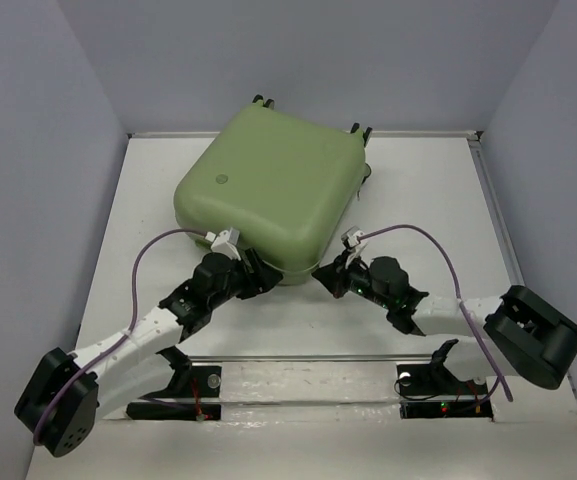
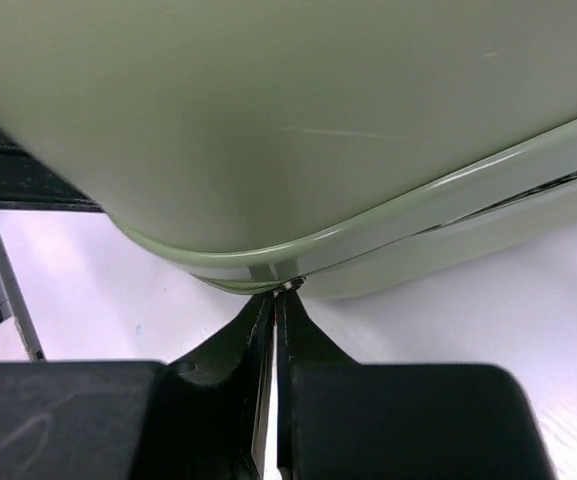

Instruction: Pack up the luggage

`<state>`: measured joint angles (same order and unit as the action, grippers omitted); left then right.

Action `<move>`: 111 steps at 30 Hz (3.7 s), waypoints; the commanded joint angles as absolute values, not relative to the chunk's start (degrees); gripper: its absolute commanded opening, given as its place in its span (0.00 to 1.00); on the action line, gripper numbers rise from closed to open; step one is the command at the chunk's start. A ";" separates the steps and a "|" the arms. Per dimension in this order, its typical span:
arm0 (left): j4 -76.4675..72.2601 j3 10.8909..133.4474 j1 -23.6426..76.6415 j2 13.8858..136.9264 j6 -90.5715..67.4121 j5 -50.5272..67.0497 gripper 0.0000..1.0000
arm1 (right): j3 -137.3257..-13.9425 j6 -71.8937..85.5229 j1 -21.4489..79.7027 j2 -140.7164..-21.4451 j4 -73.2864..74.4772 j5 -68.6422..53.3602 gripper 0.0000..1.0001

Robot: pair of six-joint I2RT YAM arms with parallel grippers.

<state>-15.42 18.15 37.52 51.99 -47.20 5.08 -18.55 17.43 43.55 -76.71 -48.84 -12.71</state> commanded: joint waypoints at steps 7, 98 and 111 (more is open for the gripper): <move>-30.85 30.49 39.98 60.28 -45.79 3.08 0.71 | -27.22 22.50 68.37 -73.90 -22.97 7.37 0.07; -25.66 33.40 4.57 71.20 -45.44 37.44 0.99 | -75.96 17.84 67.24 -90.12 -1.43 0.25 0.80; -17.85 34.98 8.70 63.55 -39.64 27.96 0.99 | -54.67 24.70 30.53 -53.52 15.11 14.34 1.00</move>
